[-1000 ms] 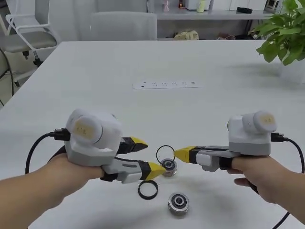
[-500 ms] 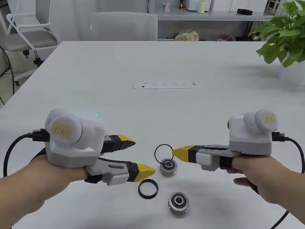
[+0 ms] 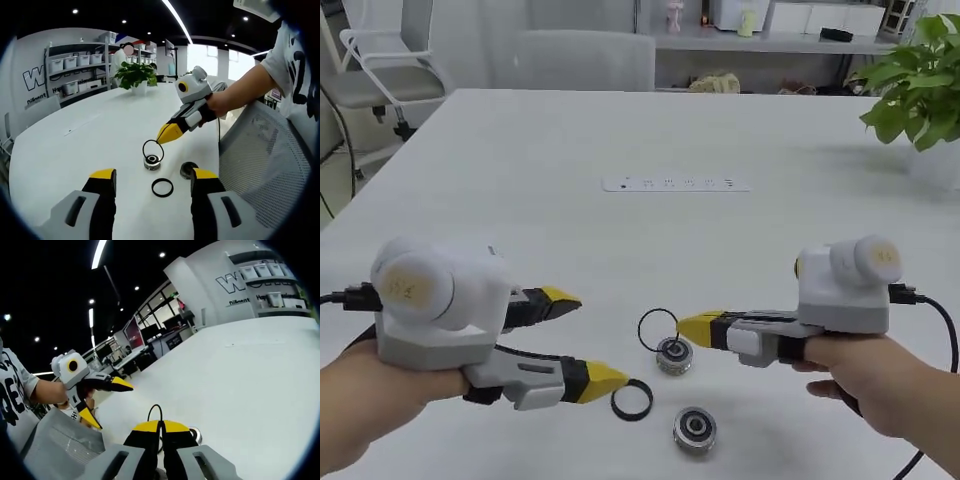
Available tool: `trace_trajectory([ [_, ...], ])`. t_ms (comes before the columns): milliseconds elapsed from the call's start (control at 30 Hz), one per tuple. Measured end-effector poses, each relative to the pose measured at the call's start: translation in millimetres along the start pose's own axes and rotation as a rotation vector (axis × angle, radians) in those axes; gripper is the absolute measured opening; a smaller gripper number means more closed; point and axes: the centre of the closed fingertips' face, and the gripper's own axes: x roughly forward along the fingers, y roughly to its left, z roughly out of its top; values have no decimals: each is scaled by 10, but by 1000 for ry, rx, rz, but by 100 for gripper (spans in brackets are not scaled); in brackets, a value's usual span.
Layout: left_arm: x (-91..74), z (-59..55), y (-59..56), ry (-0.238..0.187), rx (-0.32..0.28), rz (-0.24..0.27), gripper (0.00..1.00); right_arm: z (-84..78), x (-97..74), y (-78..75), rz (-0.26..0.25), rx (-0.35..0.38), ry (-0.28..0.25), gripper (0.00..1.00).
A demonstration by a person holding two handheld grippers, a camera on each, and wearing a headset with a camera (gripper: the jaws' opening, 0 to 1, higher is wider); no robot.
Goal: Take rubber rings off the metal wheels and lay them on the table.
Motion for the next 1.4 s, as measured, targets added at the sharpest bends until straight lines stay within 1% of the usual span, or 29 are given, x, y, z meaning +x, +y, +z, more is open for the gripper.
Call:
trace_trajectory([
  [400, -158, -86, 2, 9, -2, 18, 63, -18, 20, 51, 12, 1, 9, 0],
  [733, -263, -121, -7, 10, 10, 34, 66, -65, 58, 104, 22, 7, 28, 0],
  [1033, -332, -178, -18, 20, 27, 46, 68, -143, 115, 157, 38, 15, 59, 0],
  [1200, -363, -183, -25, 18, 34, 50, 69, -196, 150, 199, 52, 27, 79, 0],
  [1400, -381, -193, -21, 15, 32, 55, 69, -271, 177, 200, 55, 51, 110, 0],
])
